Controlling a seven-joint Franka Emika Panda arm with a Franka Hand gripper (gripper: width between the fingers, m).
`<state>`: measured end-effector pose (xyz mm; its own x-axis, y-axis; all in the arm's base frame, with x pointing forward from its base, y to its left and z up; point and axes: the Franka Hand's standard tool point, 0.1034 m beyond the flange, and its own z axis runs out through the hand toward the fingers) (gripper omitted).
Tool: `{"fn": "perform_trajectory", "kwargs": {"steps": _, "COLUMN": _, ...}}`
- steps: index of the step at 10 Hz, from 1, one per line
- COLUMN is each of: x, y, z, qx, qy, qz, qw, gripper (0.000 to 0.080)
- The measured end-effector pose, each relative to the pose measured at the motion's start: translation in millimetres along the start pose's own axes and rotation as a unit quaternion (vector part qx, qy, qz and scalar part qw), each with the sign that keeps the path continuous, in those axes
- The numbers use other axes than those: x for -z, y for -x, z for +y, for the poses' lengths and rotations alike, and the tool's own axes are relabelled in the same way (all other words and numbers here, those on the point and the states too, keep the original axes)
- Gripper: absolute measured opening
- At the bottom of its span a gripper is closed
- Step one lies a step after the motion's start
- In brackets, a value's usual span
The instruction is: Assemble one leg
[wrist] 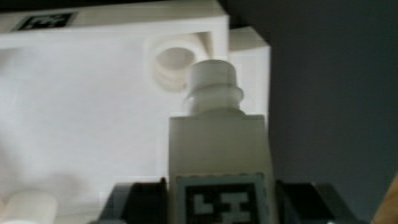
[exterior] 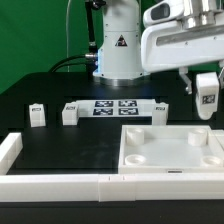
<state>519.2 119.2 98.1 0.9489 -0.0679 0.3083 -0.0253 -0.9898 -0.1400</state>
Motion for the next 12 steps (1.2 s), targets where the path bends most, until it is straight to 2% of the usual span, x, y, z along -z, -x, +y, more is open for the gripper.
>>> {"fn": "perform_trajectory", "kwargs": {"steps": 2, "x": -5.9, "y": -31.5, "z": 5.1, "qx": 0.025, "qy": -0.001, "qz": 0.016, "qw": 1.000, "gripper": 0.0290}}
{"fn": "perform_trajectory", "kwargs": {"steps": 4, "x": -18.4, "y": -57.2, "z": 1.6, "qx": 0.028, "qy": -0.006, "qz": 0.015, "qw": 0.999, "gripper": 0.0290}}
{"fn": "perform_trajectory", "kwargs": {"steps": 8, "x": -19.9, "y": -56.4, "z": 2.0, "qx": 0.029, "qy": -0.006, "qz": 0.014, "qw": 0.999, "gripper": 0.0290}}
{"fn": "perform_trajectory", "kwargs": {"steps": 9, "x": -23.5, "y": -64.1, "z": -0.2, "qx": 0.030, "qy": -0.008, "qz": 0.010, "qw": 0.999, "gripper": 0.0290}}
{"fn": "perform_trajectory", "kwargs": {"steps": 10, "x": -29.3, "y": -82.8, "z": -6.4, "qx": 0.029, "qy": -0.014, "qz": 0.008, "qw": 0.999, "gripper": 0.0290}}
{"fn": "perform_trajectory", "kwargs": {"steps": 12, "x": -36.9, "y": -101.3, "z": -7.0, "qx": 0.029, "qy": -0.017, "qz": 0.018, "qw": 0.999, "gripper": 0.0290}}
